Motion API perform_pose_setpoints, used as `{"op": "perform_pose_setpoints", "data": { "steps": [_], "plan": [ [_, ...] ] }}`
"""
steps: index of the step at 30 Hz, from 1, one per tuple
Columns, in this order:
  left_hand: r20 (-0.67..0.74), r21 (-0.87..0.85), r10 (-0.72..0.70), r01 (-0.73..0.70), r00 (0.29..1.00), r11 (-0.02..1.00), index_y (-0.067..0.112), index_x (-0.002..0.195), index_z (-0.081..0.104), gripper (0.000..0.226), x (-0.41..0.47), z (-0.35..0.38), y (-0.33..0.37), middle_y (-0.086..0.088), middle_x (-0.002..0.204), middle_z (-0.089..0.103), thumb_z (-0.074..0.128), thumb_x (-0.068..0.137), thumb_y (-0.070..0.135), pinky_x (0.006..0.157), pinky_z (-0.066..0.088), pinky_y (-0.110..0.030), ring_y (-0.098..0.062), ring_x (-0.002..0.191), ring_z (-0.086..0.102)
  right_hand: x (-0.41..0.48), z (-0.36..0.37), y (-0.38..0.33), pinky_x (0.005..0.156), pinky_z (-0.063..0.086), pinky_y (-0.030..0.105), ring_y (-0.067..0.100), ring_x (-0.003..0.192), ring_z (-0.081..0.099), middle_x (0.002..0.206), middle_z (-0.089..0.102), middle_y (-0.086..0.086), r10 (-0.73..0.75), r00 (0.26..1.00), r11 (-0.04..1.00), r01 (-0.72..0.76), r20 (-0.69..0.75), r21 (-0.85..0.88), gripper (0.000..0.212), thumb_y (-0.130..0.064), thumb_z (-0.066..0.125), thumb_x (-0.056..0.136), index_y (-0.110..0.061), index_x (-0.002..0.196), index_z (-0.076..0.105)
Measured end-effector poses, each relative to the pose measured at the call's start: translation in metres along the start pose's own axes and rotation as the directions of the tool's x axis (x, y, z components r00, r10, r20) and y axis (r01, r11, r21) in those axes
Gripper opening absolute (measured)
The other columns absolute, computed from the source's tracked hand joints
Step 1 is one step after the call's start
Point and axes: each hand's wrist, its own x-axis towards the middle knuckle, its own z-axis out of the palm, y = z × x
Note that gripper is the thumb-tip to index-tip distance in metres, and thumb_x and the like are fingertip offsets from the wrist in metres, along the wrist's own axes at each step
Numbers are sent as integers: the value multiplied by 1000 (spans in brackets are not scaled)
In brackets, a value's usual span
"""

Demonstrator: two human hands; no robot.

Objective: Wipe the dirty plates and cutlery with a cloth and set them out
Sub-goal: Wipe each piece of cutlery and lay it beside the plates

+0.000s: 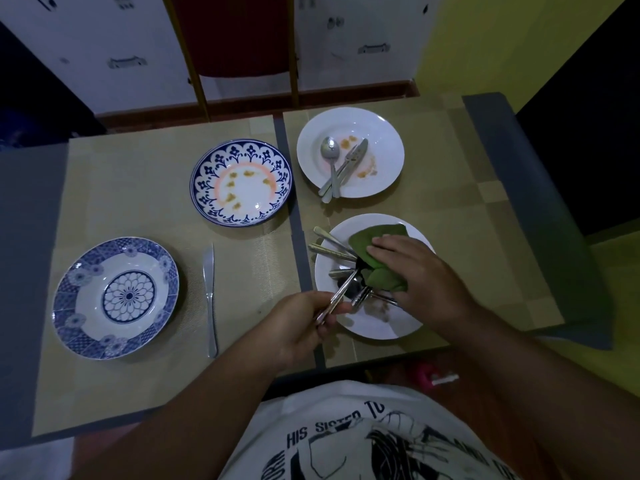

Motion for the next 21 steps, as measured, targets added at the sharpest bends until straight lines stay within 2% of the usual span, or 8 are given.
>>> {"op": "perform_pose_setpoints", "data": {
  "steps": [4,9,12,15,18,21],
  "plan": [
    [-14,-59,-84,83,996,995,6,94,64,32,-1,4,0,-7,74,70,38,108,19,55,34,-21,-10,57,48,-1,0,-3,108,36,28,22,127,49,137,56,5,-9,1000,1000,9,-4,1,78,4,83,59,-10,132,59],
    [-1,-124,-128,127,992,984,9,94,73,26,0,5,-3,-2,66,66,49,103,6,57,39,-18,-7,60,51,-2,-4,-5,107,33,21,18,127,47,137,55,3,43,999,998,-42,-25,39,79,7,77,59,-12,133,58],
    [32,-102,-90,93,995,990,10,105,74,22,1,4,-6,1,67,68,53,101,4,59,48,-18,-5,61,57,1,-7,-9,107,34,22,18,128,46,139,51,4,92,990,994,-84,-111,69,81,8,75,62,-11,138,53],
    [30,-15,7,-7,1000,1000,10,111,72,22,3,2,-6,0,74,71,55,100,2,60,54,-19,-6,62,62,3,-11,-13,110,33,26,16,138,37,152,37,1,188,963,978,-164,-194,131,91,0,77,68,-13,148,37],
    [16,145,157,-157,988,977,11,110,75,22,3,3,-3,0,82,76,57,99,2,60,52,-18,-6,66,67,0,-10,-20,114,31,31,15,145,26,157,25,-5,88,994,993,-82,-67,85,101,2,75,68,-16,153,24],
    [41,268,268,-269,963,925,11,107,77,24,3,2,0,-5,94,78,58,97,1,64,49,-21,-11,74,66,-2,2,-30,115,32,38,20,144,29,155,33,6,-96,983,995,92,154,32,90,3,71,68,-10,149,34]
  ]
}}
